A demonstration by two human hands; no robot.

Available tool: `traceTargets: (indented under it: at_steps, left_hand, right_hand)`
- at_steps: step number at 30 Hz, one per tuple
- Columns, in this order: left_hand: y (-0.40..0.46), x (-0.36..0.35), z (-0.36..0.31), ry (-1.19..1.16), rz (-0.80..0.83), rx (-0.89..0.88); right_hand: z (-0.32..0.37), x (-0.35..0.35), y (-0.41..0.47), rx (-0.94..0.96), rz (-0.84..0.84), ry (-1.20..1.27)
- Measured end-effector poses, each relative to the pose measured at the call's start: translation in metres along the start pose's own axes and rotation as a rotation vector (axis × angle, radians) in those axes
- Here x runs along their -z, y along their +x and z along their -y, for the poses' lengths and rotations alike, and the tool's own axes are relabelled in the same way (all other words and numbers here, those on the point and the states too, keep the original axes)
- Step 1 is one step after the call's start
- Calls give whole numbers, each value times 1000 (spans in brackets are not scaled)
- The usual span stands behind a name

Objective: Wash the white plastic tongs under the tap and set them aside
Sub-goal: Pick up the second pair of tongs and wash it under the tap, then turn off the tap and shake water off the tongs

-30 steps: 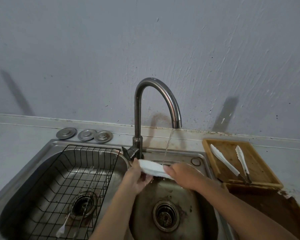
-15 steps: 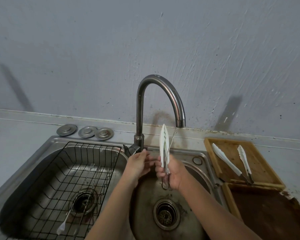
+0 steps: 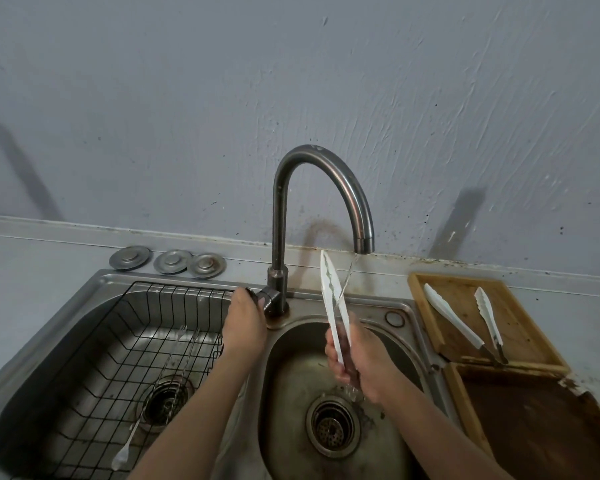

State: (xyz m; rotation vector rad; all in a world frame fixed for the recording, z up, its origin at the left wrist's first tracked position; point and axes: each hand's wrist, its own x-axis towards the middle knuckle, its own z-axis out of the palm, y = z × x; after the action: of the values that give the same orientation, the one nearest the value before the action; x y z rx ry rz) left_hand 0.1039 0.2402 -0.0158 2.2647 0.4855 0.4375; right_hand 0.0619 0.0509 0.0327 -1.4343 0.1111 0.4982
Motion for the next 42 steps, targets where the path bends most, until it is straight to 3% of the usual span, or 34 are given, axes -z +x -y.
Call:
traceTargets:
  at_steps: [7, 13, 19, 21, 23, 25, 27, 31, 32, 35, 38, 42]
  left_hand:
    - [6, -4, -8, 159, -33, -17]
    - [20, -2, -25, 315, 72, 10]
    - [19, -3, -25, 340, 96, 21]
    - [19, -4, -26, 346, 95, 28]
    - [19, -4, -28, 342, 92, 45]
    - [18, -4, -28, 313, 90, 57]
    - [17, -4, -27, 289, 92, 61]
    - [17, -4, -27, 271, 79, 54]
    - [16, -4, -27, 269, 79, 54]
    - [14, -4, -27, 248, 89, 65]
    - [15, -4, -28, 230, 81, 60]
    - [13, -4, -26, 192, 68, 63]
  right_hand:
    - [-9, 21, -22, 79, -4, -269]
    - [-2, 37, -35, 155, -88, -498]
    - [1, 44, -34, 418, -209, -454]
    - [-8, 43, -29, 478, -273, -624]
    - [-17, 45, -21, 363, -259, -976]
    - [-20, 48, -14, -21, -140, -1441]
    - [-22, 46, -10, -176, -130, -1687]
    - [-18, 32, -1, 213, -433, -1624]
    - [-19, 31, 3, 193, -406, -1641]
    - [-25, 30, 9, -177, -176, -1782]
    - [-21, 31, 13, -165, -152, -1690]
    - [-24, 27, 2, -319, -38, -1691]
